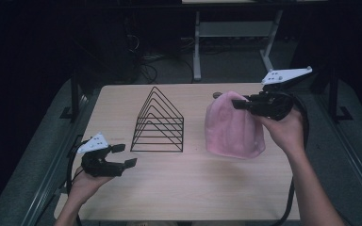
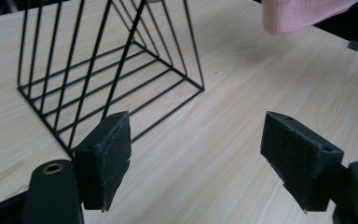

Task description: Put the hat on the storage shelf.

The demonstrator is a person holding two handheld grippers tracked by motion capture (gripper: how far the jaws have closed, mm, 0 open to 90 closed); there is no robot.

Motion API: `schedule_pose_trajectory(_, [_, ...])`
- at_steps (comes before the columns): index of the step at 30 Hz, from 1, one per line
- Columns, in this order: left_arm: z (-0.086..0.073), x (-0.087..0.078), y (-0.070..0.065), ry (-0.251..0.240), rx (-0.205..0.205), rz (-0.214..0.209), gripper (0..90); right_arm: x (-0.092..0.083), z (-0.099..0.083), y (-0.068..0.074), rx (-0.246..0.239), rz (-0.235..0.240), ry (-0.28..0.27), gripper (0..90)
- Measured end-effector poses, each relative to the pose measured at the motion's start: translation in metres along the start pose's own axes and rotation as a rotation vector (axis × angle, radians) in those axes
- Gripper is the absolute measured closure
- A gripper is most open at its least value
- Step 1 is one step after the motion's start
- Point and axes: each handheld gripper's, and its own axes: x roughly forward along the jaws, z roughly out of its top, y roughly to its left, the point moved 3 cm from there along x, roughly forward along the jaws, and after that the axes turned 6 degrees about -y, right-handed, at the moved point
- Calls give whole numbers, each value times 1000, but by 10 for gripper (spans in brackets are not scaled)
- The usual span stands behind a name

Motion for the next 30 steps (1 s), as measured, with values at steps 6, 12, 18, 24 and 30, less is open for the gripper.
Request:
schedule_pose_trajectory(6, [12,7,-6,13,29,-38,239,6,17,8,-25,20,-10,787])
schedule_pose_trajectory(12, [28,12,-11,1,47,-67,239,9,30,15,-39,45,-24,787])
schedule_pose_trajectory(18, [45,19,-18,-3,81,-99,240,13,44,24,-59,67,-39,787])
schedule_pose_trajectory(24, [56,29,-21,-6,88,-133,244,18,54,30,-81,86,-42,786])
schedule_pose_trajectory(30, [69,38,-26,-3,98,-165,245,26,65,37,-92,110,-51,786])
